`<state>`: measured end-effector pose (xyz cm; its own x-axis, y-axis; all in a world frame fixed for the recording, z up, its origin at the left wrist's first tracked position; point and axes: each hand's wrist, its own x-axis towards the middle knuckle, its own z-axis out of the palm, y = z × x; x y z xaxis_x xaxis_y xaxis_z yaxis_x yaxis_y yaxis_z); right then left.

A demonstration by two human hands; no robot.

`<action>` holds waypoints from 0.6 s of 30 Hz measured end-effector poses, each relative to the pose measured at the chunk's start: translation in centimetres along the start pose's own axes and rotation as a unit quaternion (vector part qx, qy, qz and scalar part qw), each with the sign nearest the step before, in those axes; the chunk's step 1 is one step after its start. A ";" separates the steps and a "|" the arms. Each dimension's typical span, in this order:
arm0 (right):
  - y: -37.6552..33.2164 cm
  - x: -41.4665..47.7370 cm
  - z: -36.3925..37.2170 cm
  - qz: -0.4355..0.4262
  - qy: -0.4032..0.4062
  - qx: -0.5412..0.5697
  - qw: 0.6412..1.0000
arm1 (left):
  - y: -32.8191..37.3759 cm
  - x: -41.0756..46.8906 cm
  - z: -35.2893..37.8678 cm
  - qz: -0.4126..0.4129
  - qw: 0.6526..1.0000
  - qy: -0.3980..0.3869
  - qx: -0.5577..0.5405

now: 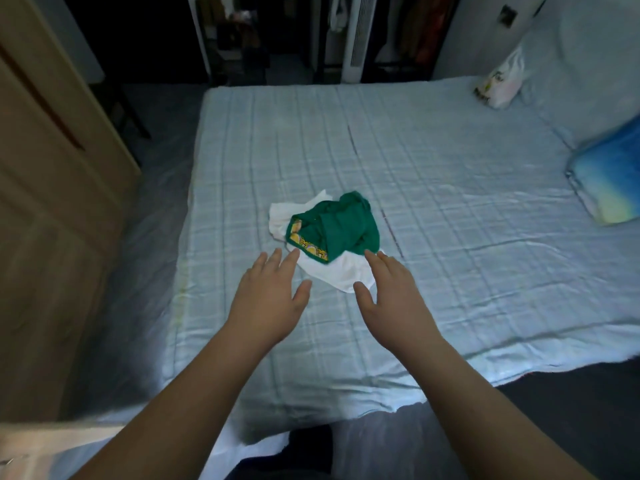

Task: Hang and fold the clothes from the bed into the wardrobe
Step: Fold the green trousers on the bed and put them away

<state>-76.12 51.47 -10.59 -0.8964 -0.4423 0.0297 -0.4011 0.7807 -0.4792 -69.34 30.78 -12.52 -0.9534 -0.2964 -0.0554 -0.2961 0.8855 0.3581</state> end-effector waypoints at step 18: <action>10.4 27.6 11.5 0.092 -0.153 0.043 0.983 | -5.6 26.4 12.1 -0.119 0.980 -0.125 -0.104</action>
<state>-102.88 42.31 -24.80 -0.8483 -0.4191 -0.3236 -0.2083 0.8261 -0.5237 -93.55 22.33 -27.28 -0.8508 -0.3656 -0.3774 -0.5182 0.7025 0.4877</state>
